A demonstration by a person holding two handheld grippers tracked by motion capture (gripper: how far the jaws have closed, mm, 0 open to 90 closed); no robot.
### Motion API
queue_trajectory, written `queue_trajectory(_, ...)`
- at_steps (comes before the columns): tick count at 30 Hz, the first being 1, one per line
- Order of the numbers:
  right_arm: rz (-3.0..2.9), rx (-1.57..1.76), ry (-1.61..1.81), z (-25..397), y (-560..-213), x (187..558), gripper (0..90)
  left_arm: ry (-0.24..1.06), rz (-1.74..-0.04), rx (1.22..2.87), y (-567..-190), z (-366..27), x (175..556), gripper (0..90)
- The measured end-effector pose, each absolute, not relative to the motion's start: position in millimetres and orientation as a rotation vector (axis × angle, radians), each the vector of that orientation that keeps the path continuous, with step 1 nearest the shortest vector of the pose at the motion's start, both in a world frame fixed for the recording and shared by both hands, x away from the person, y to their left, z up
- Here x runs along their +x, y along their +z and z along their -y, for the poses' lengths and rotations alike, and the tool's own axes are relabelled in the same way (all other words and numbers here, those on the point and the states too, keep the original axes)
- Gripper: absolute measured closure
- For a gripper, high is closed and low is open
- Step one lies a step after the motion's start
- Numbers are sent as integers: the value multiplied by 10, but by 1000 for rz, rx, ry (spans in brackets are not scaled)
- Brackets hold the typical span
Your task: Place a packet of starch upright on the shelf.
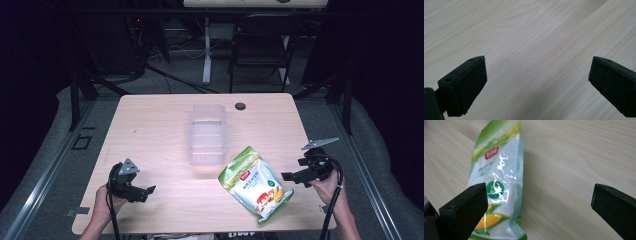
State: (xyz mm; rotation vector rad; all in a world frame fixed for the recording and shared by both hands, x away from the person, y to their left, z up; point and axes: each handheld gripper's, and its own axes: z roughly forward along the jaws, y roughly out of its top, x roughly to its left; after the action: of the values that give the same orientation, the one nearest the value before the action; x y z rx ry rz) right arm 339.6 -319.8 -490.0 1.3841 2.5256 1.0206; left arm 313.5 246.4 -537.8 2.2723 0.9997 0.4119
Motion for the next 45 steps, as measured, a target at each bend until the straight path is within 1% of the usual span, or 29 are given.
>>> queue_trajectory(5,-2573,1317,1008,3050,-4862,3460,8,405,-1000,2267,-5373,-2472,3128,18)
queue_trajectory(10,-2630,1228,1014,2800,-4817,3589,20,410,-994,2263,-5360,-2468,3124,18)
queue_trajectory(17,-2687,1165,980,2587,-4848,3733,28,402,-1001,2260,-5374,-2478,3128,17)
queue_trajectory(35,-2826,1171,956,2328,-5066,4138,92,387,-992,2273,-5382,-2452,3147,18)
queue_trajectory(40,-2877,1145,904,2252,-5128,4223,134,384,-997,2266,-5385,-2461,3149,18)
queue_trajectory(45,-2863,1180,925,2197,-5182,4256,166,382,-995,2271,-5388,-2446,3150,18)
